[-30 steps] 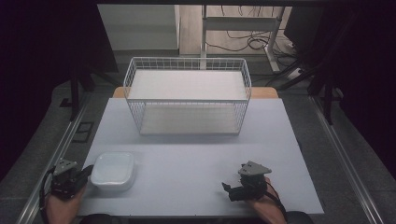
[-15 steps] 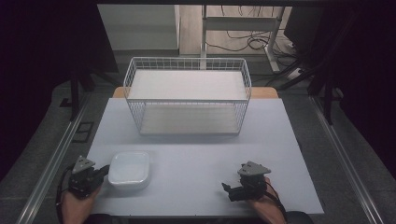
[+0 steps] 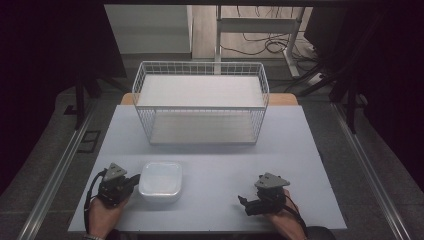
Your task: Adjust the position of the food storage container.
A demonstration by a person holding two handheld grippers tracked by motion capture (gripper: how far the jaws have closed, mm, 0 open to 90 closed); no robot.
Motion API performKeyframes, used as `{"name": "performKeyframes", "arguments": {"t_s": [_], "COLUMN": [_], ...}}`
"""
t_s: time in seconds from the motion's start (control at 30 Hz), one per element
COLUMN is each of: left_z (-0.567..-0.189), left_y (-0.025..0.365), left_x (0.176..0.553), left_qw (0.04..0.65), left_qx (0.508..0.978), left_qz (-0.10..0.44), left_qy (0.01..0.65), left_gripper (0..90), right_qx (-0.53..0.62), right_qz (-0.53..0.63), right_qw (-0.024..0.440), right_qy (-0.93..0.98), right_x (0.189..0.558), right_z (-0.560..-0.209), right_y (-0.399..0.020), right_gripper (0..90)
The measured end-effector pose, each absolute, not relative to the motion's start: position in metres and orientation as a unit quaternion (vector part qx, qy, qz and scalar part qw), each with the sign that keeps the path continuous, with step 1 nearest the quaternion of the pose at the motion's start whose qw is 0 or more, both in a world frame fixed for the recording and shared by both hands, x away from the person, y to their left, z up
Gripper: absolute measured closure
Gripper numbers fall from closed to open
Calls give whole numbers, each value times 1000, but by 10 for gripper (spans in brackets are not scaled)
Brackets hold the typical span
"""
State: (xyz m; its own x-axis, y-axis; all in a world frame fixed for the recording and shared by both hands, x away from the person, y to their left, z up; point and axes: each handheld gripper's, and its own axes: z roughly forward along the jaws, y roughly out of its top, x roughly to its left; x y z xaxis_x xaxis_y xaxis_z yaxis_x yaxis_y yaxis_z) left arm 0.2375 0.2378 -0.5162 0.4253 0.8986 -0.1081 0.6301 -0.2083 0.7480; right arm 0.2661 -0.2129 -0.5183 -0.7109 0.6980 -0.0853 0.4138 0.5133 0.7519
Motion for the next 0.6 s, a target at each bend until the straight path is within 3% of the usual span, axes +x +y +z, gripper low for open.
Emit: {"name": "performKeyframes", "arguments": {"t_s": [0.6], "left_z": [-513], "left_y": [175], "left_x": [242], "left_qw": [376], "left_qx": [802], "left_qz": [154], "left_qy": [439], "left_gripper": [899], "right_qx": [327], "right_qz": [368], "right_qw": [198], "right_qy": [848], "right_x": [268], "right_z": [-518], "right_y": [-216], "right_gripper": [0]}}
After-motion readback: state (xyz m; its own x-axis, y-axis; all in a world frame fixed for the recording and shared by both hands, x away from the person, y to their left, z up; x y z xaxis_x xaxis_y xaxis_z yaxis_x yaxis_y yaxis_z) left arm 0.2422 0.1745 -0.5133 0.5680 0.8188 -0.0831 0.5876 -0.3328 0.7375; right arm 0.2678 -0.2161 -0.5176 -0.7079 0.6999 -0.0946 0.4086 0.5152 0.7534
